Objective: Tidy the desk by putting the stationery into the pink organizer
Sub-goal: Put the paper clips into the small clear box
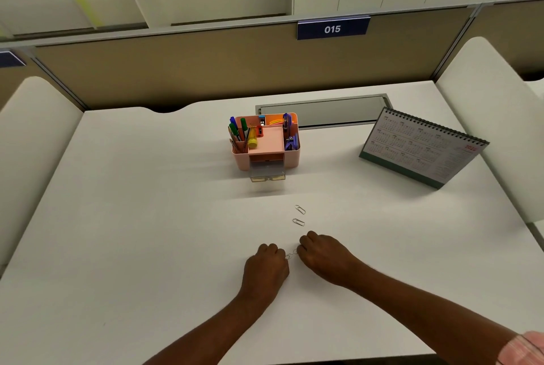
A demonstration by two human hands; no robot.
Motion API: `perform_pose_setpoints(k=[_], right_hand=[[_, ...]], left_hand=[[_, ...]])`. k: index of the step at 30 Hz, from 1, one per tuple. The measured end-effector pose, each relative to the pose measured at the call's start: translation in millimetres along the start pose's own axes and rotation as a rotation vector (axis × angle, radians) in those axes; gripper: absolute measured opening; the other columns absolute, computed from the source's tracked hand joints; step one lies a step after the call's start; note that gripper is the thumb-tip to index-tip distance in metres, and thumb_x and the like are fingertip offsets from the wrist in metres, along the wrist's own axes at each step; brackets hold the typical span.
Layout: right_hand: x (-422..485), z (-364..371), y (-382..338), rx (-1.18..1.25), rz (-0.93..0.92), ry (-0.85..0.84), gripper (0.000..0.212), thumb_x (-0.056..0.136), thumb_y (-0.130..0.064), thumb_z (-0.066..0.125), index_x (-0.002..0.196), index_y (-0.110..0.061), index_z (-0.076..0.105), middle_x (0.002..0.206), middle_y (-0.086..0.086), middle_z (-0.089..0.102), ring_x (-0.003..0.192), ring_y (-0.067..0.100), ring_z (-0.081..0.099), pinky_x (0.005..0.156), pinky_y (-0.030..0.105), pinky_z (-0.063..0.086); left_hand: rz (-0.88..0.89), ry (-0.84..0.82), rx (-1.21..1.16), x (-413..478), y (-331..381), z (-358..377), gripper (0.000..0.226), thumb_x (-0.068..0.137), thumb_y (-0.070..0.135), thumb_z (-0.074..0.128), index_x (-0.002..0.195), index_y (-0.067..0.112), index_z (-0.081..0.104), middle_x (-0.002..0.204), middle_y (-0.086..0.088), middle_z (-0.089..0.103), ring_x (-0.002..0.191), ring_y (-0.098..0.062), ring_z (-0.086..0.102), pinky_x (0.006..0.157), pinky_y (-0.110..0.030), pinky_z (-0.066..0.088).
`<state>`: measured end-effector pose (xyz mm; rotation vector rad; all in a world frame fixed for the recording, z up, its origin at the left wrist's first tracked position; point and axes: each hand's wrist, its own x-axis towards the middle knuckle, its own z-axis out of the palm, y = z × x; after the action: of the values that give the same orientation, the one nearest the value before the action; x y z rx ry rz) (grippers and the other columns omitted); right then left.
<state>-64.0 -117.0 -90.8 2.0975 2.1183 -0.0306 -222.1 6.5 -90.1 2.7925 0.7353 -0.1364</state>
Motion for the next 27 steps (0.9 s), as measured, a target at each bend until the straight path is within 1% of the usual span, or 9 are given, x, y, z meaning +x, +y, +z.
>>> perform_pose_setpoints(k=[8, 11, 14, 16, 18, 19, 21, 23, 27], right_hand=[[-0.8, 5.2, -3.1, -0.022, 0.004, 0.067, 0.018, 0.076, 0.004, 0.058, 0.078, -0.013, 0.052, 0.076, 0.005, 0.049, 0.066, 0.022, 0.048, 0.048, 0.033, 0.029], [0.0, 10.6, -3.9, -0.006, 0.036, 0.115, 0.018, 0.081, 0.004, 0.054, 0.080, -0.014, 0.051, 0.077, 0.006, 0.049, 0.068, 0.023, 0.047, 0.051, 0.034, 0.031], [2.5, 10.6, -4.7, 0.029, 0.098, 0.165, 0.023, 0.090, 0.003, 0.041, 0.079, -0.014, 0.051, 0.076, 0.006, 0.050, 0.067, 0.023, 0.046, 0.053, 0.034, 0.030], [5.0, 6.4, -6.3, 0.082, 0.199, 0.177, 0.020, 0.083, 0.004, 0.053, 0.075, -0.015, 0.051, 0.073, 0.005, 0.050, 0.063, 0.023, 0.046, 0.051, 0.033, 0.030], [5.7, 4.8, -10.2, 0.239, 0.401, 0.191, 0.025, 0.071, 0.002, 0.067, 0.073, -0.015, 0.050, 0.070, 0.004, 0.050, 0.062, 0.024, 0.047, 0.046, 0.035, 0.035], [4.0, 4.4, -12.0, 0.362, 0.528, 0.182, 0.023, 0.073, -0.003, 0.069, 0.074, -0.016, 0.050, 0.072, 0.003, 0.051, 0.064, 0.024, 0.049, 0.047, 0.036, 0.038], [-1.1, 5.3, -13.3, 0.570, 0.736, 0.186, 0.014, 0.084, -0.017, 0.061, 0.079, -0.018, 0.048, 0.077, -0.003, 0.052, 0.072, 0.020, 0.050, 0.055, 0.037, 0.044], [-6.9, 6.6, -13.3, 0.691, 0.818, 0.210, 0.012, 0.088, -0.022, 0.055, 0.079, -0.022, 0.047, 0.076, -0.007, 0.051, 0.073, 0.016, 0.048, 0.060, 0.035, 0.044], [-10.9, 6.2, -13.3, 0.748, 0.812, 0.236, 0.014, 0.086, -0.023, 0.055, 0.077, -0.024, 0.044, 0.074, -0.008, 0.049, 0.070, 0.015, 0.047, 0.060, 0.035, 0.044]], left_hand=[[0.031, -0.057, 0.069, 6.9, 4.7, -1.0, 0.036, 0.038, 0.005, 0.087, 0.049, 0.019, 0.056, 0.050, 0.000, 0.051, 0.046, -0.018, 0.054, 0.034, -0.024, 0.031], [0.034, -0.066, 0.077, 5.2, 2.9, -0.9, 0.036, 0.041, 0.005, 0.088, 0.050, 0.020, 0.056, 0.051, 0.001, 0.052, 0.048, -0.017, 0.054, 0.034, -0.023, 0.032], [0.024, -0.051, 0.040, 5.0, -0.7, 1.6, 0.037, 0.049, 0.013, 0.094, 0.051, 0.021, 0.058, 0.053, 0.003, 0.053, 0.051, -0.015, 0.056, 0.034, -0.023, 0.035], [0.011, -0.052, 0.010, 5.0, -1.5, 1.6, 0.036, 0.054, 0.021, 0.096, 0.051, 0.022, 0.060, 0.054, 0.004, 0.054, 0.052, -0.014, 0.057, 0.034, -0.023, 0.036], [0.000, -0.077, -0.001, 5.9, -0.3, -0.6, 0.038, 0.053, 0.021, 0.098, 0.050, 0.022, 0.060, 0.054, 0.005, 0.054, 0.051, -0.013, 0.057, 0.033, -0.023, 0.037], [-0.007, -0.091, 0.003, 7.0, 0.9, -2.3, 0.040, 0.048, 0.018, 0.098, 0.049, 0.022, 0.058, 0.053, 0.005, 0.053, 0.050, -0.014, 0.057, 0.032, -0.023, 0.036], [-0.017, -0.112, 0.023, 9.6, 3.6, -6.0, 0.044, 0.038, 0.012, 0.097, 0.046, 0.021, 0.055, 0.050, 0.004, 0.051, 0.047, -0.014, 0.055, 0.032, -0.021, 0.034], [-0.012, -0.131, 0.050, 12.2, 6.4, -9.0, 0.044, 0.032, 0.009, 0.094, 0.045, 0.021, 0.054, 0.048, 0.004, 0.050, 0.045, -0.016, 0.054, 0.032, -0.020, 0.032], [0.001, -0.148, 0.112, 15.9, 12.3, -11.4, 0.041, 0.028, 0.005, 0.090, 0.044, 0.018, 0.055, 0.046, 0.001, 0.048, 0.041, -0.018, 0.052, 0.033, -0.020, 0.032]])
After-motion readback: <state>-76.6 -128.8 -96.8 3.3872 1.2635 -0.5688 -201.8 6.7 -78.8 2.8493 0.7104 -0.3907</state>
